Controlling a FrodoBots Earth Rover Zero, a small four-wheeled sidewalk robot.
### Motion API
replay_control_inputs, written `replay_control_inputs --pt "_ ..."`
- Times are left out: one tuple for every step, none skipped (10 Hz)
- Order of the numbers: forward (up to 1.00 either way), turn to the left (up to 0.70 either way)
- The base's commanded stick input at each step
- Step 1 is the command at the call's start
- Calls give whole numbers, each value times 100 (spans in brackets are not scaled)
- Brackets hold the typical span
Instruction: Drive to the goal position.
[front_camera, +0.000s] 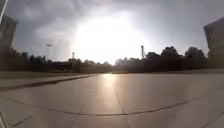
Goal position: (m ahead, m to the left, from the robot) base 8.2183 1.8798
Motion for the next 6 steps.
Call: replay_control_inputs --pt "62 0" --pt "54 0" --pt "45 0" --pt "55 0" --pt "59 0" --pt "59 0"
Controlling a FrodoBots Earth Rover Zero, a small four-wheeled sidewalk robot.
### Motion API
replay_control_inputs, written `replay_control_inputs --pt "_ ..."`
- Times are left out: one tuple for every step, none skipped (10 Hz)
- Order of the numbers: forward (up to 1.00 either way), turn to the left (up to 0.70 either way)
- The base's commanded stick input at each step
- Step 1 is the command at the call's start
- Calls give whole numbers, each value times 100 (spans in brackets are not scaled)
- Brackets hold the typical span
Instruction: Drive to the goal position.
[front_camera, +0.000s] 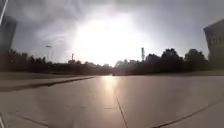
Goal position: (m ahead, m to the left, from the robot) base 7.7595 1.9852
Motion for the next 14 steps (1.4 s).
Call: replay_control_inputs --pt "61 0" --pt "62 0" --pt "64 0" --pt "66 0" --pt "66 0" --pt "65 0" --pt "65 0" --pt "65 0" --pt "65 0" --pt "65 0" --pt "63 0" --pt "62 0" --pt "56 0" --pt "51 0"
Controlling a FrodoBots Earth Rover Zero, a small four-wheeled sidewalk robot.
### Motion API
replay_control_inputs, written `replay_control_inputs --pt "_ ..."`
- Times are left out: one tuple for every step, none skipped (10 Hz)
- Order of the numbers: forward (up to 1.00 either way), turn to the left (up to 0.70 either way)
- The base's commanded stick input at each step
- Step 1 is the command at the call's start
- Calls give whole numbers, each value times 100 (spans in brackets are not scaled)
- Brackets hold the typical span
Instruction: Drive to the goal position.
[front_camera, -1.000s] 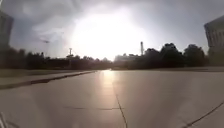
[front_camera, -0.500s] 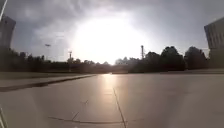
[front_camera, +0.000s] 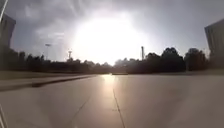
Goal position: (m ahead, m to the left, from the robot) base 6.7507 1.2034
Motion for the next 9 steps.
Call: replay_control_inputs --pt "50 6" --pt "49 23" --pt "47 40" --pt "47 47" --pt "55 8" --pt "55 0" --pt "54 0" --pt "53 0" --pt "39 0"
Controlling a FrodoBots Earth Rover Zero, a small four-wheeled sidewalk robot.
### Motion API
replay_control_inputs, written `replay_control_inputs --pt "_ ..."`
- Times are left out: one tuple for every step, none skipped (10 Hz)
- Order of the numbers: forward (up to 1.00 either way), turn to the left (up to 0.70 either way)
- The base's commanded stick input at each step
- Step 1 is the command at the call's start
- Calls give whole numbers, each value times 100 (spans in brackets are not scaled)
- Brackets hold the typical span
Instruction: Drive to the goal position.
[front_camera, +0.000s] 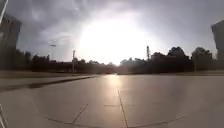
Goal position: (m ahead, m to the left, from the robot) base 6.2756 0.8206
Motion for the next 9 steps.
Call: replay_control_inputs --pt "44 0" --pt "45 0" --pt "46 0" --pt "47 0" --pt "46 0" --pt "46 0" --pt "47 0" --pt "47 0" --pt "46 0"
